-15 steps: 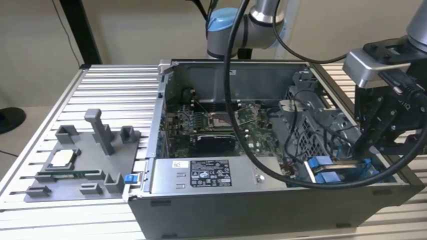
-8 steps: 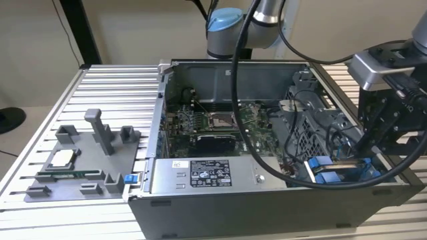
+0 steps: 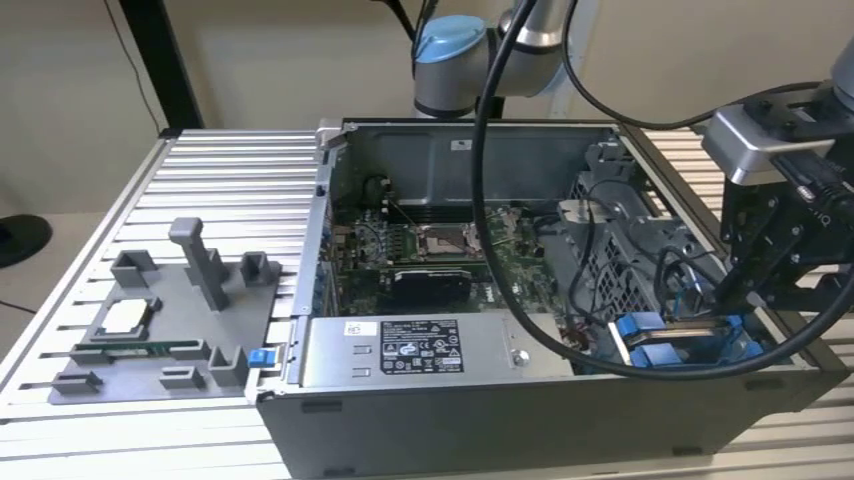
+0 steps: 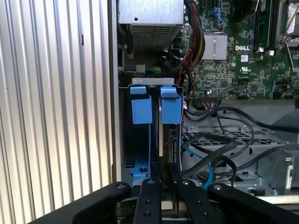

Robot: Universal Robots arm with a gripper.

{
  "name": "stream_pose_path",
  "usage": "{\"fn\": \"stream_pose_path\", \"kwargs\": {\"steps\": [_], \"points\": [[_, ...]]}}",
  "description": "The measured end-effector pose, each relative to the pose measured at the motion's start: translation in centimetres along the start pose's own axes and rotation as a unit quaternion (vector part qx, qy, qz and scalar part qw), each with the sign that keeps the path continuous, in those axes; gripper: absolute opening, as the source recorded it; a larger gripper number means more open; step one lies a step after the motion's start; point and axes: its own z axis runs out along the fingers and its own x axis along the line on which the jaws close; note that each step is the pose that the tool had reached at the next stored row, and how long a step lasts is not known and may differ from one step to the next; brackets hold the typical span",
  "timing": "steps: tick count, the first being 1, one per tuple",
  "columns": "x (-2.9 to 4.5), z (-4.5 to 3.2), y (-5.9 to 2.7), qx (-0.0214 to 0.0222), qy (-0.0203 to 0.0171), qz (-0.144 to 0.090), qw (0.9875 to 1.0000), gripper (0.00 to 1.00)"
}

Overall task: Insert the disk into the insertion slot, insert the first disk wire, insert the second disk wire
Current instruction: 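Insert the first disk wire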

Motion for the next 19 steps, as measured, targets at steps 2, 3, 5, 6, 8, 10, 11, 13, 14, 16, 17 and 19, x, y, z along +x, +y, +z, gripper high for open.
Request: {"fn": "stream_pose_path", "kwargs": {"steps": [2,3,5,6,8,10,11,13,14,16,17,19], "points": [[0.00,0.00,0.00,0.0000,0.0000,0.000,1.0000,0.00],[0.00,0.00,0.00,0.0000,0.0000,0.000,1.0000,0.00],[0.00,0.00,0.00,0.0000,0.0000,0.000,1.0000,0.00],[0.00,0.00,0.00,0.0000,0.0000,0.000,1.0000,0.00],[0.00,0.00,0.00,0.0000,-0.0001,0.000,1.0000,0.00],[0.00,0.01,0.00,0.0000,-0.0003,0.000,1.0000,0.00],[0.01,0.01,0.00,0.0001,-0.0012,0.000,1.0000,0.00],[0.00,0.05,0.00,0.0000,-0.0073,0.000,1.0000,0.00],[0.01,0.06,0.00,0.0000,-0.0112,0.001,0.9999,0.00],[0.00,0.10,0.00,-0.0001,-0.0148,0.001,0.9999,0.00],[-0.01,0.13,0.01,-0.0001,-0.0150,0.001,0.9999,0.00],[-0.03,0.17,0.01,-0.0002,-0.0152,0.001,0.9999,0.00]]}}
